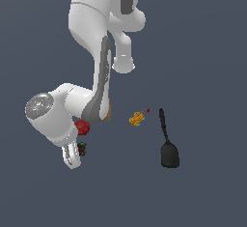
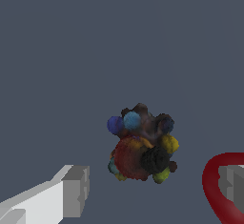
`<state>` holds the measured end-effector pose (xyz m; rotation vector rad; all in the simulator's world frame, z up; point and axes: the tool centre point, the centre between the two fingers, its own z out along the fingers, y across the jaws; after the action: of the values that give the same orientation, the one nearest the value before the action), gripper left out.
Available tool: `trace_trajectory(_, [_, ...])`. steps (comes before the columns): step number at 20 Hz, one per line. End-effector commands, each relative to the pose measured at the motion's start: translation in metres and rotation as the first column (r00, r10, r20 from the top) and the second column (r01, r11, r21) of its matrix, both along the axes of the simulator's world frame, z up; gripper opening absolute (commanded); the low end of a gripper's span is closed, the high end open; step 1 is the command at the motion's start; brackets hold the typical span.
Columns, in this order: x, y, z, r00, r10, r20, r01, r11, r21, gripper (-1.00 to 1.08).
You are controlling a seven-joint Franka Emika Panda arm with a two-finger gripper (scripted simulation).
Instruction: Pick up a designated object from a clutter of objects.
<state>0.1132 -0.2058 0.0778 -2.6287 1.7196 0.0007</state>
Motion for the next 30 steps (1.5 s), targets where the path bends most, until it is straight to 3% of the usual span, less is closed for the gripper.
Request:
trace_trajectory(1, [0.000, 0.000, -0.007, 1.000, 0.000, -0.001, 0.000, 1.000, 0.000, 1.00])
trace_trajectory(8, [-0.001, 0.000, -0.041, 1.000, -0.005, 0.000, 0.005, 1.000, 0.000, 1.00])
trace_trajectory(14, [0.000, -0.001, -0.048, 1.000, -0.005, 0.000, 0.005, 1.000, 0.000, 1.00])
trace_trajectory(15, [0.000, -0.001, -0.048, 1.000, -0.005, 0.000, 0.005, 1.000, 0.000, -1.00])
trace_trajectory(30, [0.000, 0.000, -0.039, 1.000, -0.006, 0.008, 0.006, 1.000, -0.002, -1.00])
